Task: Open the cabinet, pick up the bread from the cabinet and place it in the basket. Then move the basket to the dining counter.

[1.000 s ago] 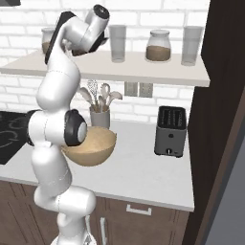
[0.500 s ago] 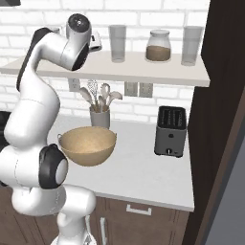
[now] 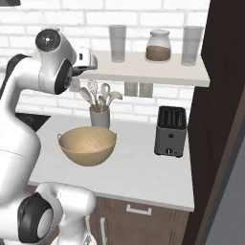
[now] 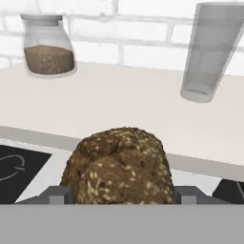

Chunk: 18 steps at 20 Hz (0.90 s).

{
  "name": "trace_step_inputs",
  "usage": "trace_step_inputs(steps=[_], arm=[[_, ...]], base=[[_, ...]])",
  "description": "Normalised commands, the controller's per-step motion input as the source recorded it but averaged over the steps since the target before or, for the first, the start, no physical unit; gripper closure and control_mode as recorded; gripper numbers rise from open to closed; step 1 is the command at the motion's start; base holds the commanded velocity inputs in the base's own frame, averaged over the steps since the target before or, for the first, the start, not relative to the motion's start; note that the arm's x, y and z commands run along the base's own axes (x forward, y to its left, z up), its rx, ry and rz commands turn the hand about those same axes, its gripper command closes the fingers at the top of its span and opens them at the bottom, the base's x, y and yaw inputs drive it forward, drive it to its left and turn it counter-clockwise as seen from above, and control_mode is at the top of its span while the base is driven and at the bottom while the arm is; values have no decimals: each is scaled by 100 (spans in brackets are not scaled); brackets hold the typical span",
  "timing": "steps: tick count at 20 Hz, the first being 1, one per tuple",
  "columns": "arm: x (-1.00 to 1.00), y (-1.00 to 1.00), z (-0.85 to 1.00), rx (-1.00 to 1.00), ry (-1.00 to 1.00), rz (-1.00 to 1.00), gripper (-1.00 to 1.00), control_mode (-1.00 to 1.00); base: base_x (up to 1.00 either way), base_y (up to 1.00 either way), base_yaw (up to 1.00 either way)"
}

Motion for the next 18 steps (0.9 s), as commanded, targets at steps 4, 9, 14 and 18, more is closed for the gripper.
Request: trace_step_inputs(steps=[4, 9, 14, 18], arm=[[-100, -45, 1, 10, 20, -24, 100, -100], [-93, -37, 6, 17, 34, -12, 100, -100], [-36, 3, -75, 3, 35, 0, 100, -100], [-24, 9, -100, 0, 22, 0, 100, -100]], base=[[0, 0, 0], [0, 0, 0], [0, 0, 0], [0, 0, 0]])
